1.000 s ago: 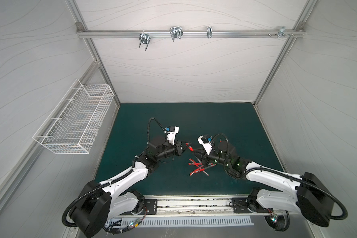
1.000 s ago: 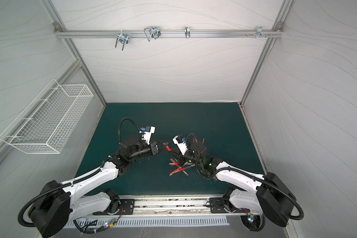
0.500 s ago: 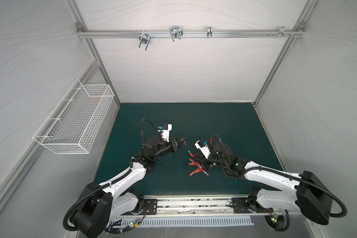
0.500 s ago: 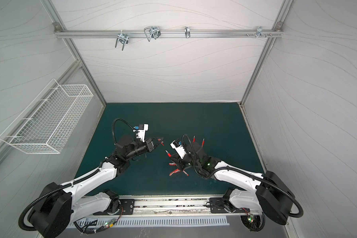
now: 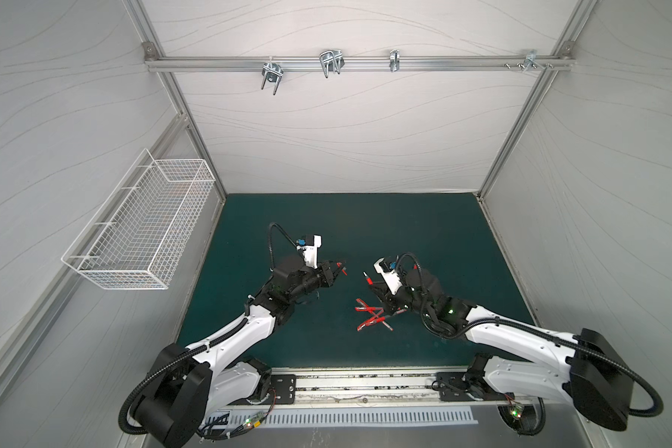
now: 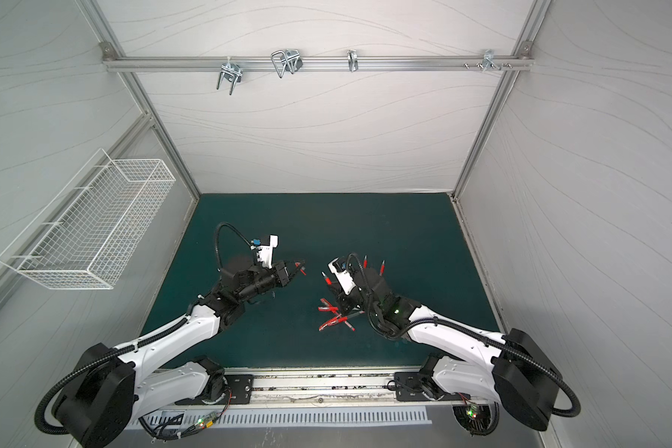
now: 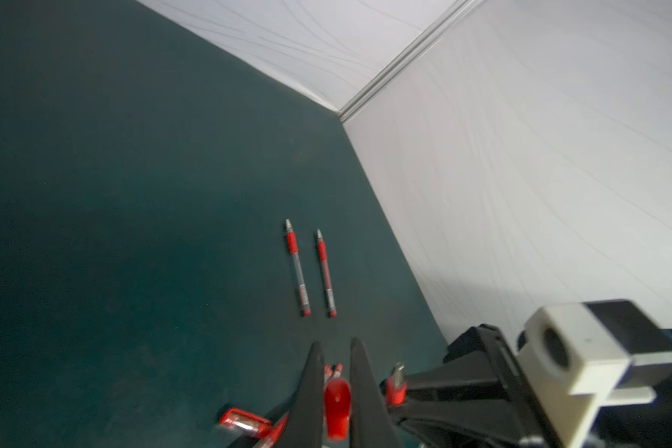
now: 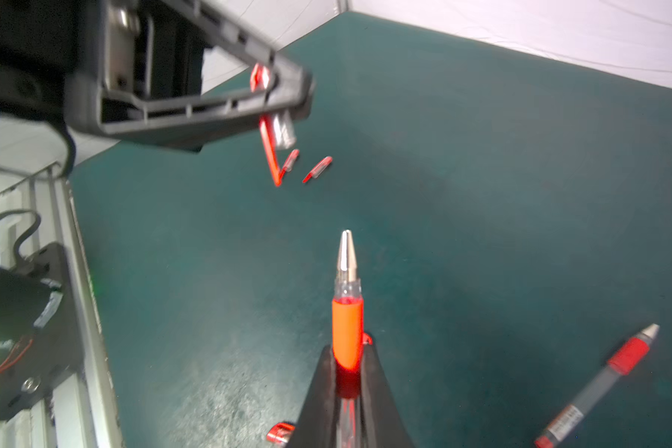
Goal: Remove pen caps from pens
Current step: Place the pen cap at the middle-left of the table.
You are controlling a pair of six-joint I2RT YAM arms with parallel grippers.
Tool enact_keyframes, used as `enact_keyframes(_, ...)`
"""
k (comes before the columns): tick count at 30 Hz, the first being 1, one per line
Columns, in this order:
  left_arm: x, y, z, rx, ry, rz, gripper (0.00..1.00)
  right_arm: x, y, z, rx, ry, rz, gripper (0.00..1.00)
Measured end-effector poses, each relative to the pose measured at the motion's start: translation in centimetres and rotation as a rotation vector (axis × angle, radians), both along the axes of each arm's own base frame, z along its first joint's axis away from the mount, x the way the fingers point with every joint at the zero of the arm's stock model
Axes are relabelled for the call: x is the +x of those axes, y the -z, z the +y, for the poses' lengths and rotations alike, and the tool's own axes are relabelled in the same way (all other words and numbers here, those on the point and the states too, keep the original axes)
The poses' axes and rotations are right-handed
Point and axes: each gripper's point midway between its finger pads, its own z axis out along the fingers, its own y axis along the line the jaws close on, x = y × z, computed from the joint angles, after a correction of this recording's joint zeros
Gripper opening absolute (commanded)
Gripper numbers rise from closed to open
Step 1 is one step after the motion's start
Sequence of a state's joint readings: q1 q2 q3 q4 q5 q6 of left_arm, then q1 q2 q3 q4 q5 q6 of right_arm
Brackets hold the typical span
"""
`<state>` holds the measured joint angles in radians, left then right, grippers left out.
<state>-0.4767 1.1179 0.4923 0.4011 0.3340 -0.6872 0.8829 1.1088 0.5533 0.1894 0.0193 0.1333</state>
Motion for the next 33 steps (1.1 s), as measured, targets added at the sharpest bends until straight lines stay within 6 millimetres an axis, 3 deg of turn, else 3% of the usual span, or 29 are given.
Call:
enact_keyframes(4,0.6,2.4,1.8,0.103,-0.097,0.066,0.0,3.1,0.1,-3.2,0.021,0.161,0.043,0.0)
enact_keyframes(9,2.5,5.0,3.8,0.235,-0.207,0.145,0.0,6.9,2.2,-9.7,0.004,0.455,0.142,0.0)
enact_keyframes(14,3.4,8.5,6.2,0.33,-0.288,0.246,0.0,8.6,4.2,-15.8,-0.022,0.706,0.215,0.0)
enact_keyframes(18,3.6,10.4,7.6,0.399,-0.327,0.32,0.0,8.9,5.5,-19.5,-0.011,0.852,0.283,0.0)
enact_keyframes(24,4.7,11.3,8.4,0.484,-0.35,0.359,0.0,9.0,8.1,-22.0,0.025,0.945,0.41,0.0)
enact_keyframes(33,5.1,13.8,8.9,0.58,-0.346,0.45,0.0,8.5,12.7,-21.9,0.025,0.931,0.603,0.0)
